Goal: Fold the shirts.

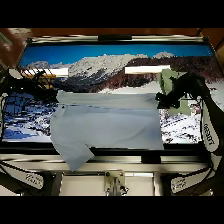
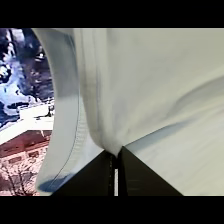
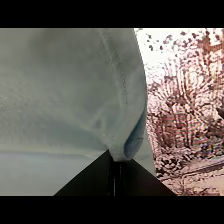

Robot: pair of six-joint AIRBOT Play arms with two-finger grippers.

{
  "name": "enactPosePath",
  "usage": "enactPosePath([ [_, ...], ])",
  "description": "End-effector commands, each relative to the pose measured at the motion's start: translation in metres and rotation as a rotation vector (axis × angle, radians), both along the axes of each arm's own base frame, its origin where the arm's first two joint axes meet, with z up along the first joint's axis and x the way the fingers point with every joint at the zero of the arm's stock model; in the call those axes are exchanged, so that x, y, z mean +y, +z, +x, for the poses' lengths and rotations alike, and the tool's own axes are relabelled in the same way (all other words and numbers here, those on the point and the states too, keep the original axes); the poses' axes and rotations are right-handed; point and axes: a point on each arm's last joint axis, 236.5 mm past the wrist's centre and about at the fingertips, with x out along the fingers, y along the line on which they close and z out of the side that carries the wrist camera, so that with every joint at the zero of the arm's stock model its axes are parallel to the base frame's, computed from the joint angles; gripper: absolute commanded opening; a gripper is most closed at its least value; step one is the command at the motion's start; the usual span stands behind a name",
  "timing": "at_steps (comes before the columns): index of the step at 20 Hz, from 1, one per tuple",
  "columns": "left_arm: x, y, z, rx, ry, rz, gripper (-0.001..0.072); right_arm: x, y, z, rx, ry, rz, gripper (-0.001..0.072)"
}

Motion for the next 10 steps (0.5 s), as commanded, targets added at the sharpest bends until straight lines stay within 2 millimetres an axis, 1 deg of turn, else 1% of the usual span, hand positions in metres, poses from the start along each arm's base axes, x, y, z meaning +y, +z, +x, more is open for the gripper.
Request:
enactPosePath([
  [1,0.002,-0.003,-0.012,0.046,-0.028,0.017,0.0033,0.000,-0.010,-0.007,0.050,-0.010,0.001,0.0062],
  [2,0.004,-0.005,-0.018,0.068,-0.045,0.033,0.0033,0.000,-0.011,-0.007,0.052,-0.013,0.001,0.0062],
  [4,0.004,-0.008,-0.022,0.088,-0.056,0.041,0.0033,-0.001,-0.012,-0.007,0.053,-0.013,-0.001,0.0062],
  [6,0.001,-0.013,-0.023,0.106,-0.048,0.039,0.0033,-0.001,-0.012,-0.011,0.068,-0.007,-0.003,0.0061],
  [8,-0.002,-0.023,-0.023,0.134,-0.036,0.034,0.0033,-0.005,-0.012,-0.017,0.090,0.003,-0.019,0.0061],
  [10,-0.004,-0.031,-0.021,0.140,-0.029,0.032,0.0033,-0.004,-0.012,-0.021,0.108,0.008,-0.016,0.0062],
])
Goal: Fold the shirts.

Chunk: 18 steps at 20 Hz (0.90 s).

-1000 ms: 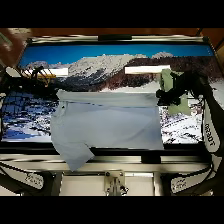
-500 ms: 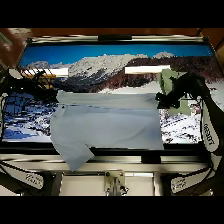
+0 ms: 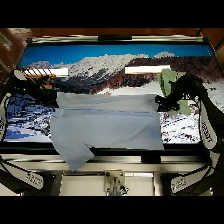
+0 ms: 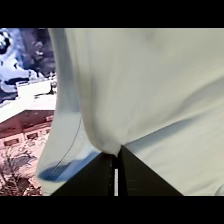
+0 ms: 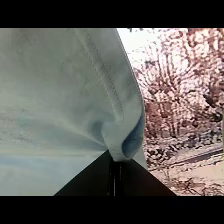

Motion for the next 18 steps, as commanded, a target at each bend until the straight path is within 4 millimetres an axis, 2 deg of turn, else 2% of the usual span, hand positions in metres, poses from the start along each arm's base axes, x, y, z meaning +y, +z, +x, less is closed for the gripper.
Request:
enactPosePath([
  [1,-0.002,-0.010,0.004,0.008,0.016,0.005,0.0033,-0.001,0.000,-0.008,0.034,0.009,-0.004,0.0062],
  [3,0.000,-0.011,0.008,-0.005,0.033,0.011,0.0035,-0.002,0.000,-0.007,0.030,0.007,-0.005,0.0063],
  [4,-0.001,-0.010,0.008,-0.003,0.033,0.008,0.0081,-0.002,0.000,-0.005,0.023,0.005,-0.006,0.0140],
  [5,-0.003,-0.008,0.005,0.013,0.045,-0.002,0.0317,-0.002,0.001,-0.005,0.022,0.010,-0.002,0.0336],
  [6,-0.004,-0.004,0.002,0.034,0.052,-0.007,0.0411,-0.003,0.006,-0.007,0.022,0.044,0.007,0.0466],
  [9,-0.003,0.028,-0.009,0.043,0.025,-0.015,0.0392,-0.017,0.040,-0.021,0.028,0.127,-0.005,0.0466],
  [12,0.006,0.063,-0.027,0.027,0.058,-0.012,0.0396,-0.060,0.081,-0.044,0.027,0.099,-0.092,0.0466],
  [14,0.011,0.066,-0.057,0.043,0.093,-0.016,0.0396,-0.087,0.100,-0.061,0.017,0.079,-0.128,0.0466],
  [16,0.011,0.046,-0.107,0.098,0.163,-0.025,0.0396,-0.108,0.109,-0.068,-0.028,0.019,-0.144,0.0466],
  [18,0.001,0.024,-0.167,0.164,0.201,-0.039,0.0402,-0.116,0.109,-0.066,-0.096,-0.050,-0.121,0.0466],
])
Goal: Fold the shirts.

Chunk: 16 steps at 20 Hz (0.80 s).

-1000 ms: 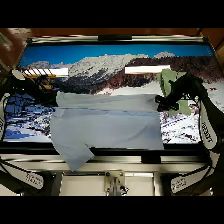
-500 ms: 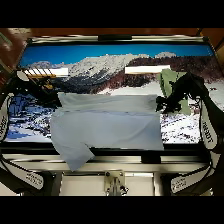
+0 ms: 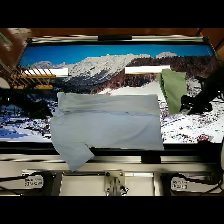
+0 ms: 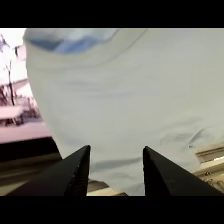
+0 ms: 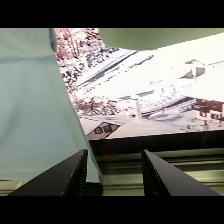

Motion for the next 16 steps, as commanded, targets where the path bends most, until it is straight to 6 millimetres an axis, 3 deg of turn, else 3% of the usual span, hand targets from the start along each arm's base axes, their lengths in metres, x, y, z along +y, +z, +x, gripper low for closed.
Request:
enactPosePath([
  [1,-0.014,-0.029,-0.088,0.062,0.065,-0.014,0.0403,-0.019,0.007,-0.005,-0.084,-0.076,0.008,0.0466],
  [4,-0.021,-0.047,-0.123,0.005,0.117,0.020,0.0405,-0.008,-0.008,-0.010,-0.069,-0.085,0.051,0.0466],
  [6,-0.026,-0.059,-0.142,0.012,0.129,0.025,0.0552,0.004,-0.017,-0.013,-0.057,-0.087,0.102,0.0466],
  [8,-0.034,-0.070,-0.161,0.058,0.114,0.004,0.0552,0.010,-0.027,-0.023,-0.025,-0.082,0.125,0.0466],
  [13,-0.040,-0.070,-0.159,0.052,0.094,-0.025,0.0525,0.019,-0.046,-0.043,0.045,-0.081,0.151,0.0466],
  [16,-0.040,-0.077,-0.160,0.086,0.095,-0.034,0.0514,0.020,-0.047,-0.044,0.048,-0.082,0.156,0.0466],
])
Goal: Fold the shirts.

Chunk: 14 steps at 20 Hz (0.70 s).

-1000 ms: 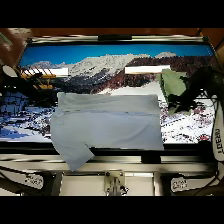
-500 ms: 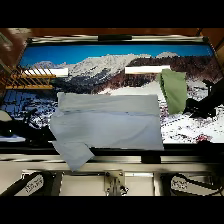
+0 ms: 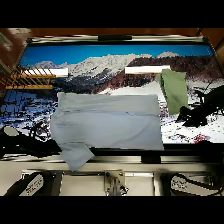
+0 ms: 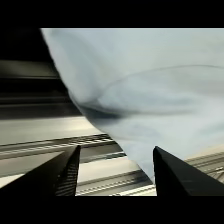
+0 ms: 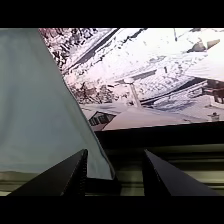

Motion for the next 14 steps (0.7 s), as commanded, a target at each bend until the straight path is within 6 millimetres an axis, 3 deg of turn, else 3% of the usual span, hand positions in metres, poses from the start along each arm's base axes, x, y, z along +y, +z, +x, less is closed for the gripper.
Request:
enactPosePath([
  [1,-0.001,-0.008,-0.002,0.025,0.001,-0.011,0.0495,0.003,-0.003,-0.004,0.013,0.000,0.014,0.0466],
  [4,-0.001,-0.016,0.008,0.009,0.023,-0.009,0.0494,0.004,-0.003,-0.006,0.019,0.000,0.016,0.0466],
  [6,-0.007,-0.018,0.010,0.004,0.008,-0.012,0.0428,0.003,-0.003,-0.006,0.018,-0.001,0.014,0.0466],
  [7,-0.009,-0.019,0.009,0.007,-0.009,-0.012,0.0368,0.003,-0.003,-0.006,0.020,-0.003,0.012,0.0466],
  [8,-0.011,-0.020,0.009,0.009,-0.022,-0.011,0.0353,0.003,-0.004,-0.006,0.020,-0.002,0.011,0.0466],
  [9,-0.013,-0.021,0.008,0.010,-0.034,-0.012,0.0216,0.002,-0.005,-0.007,0.022,0.005,0.009,0.0526],
  [10,-0.015,-0.020,0.007,0.004,-0.051,-0.021,0.0101,0.004,-0.007,-0.013,0.029,0.027,0.013,0.0638],
  [11,-0.017,-0.018,0.007,-0.003,-0.067,-0.035,0.0043,0.008,-0.013,-0.023,0.043,0.040,0.023,0.0638],
  [14,-0.019,-0.016,0.006,-0.016,-0.099,-0.052,0.0034,0.033,-0.030,-0.061,0.048,0.027,0.067,0.0638],
])
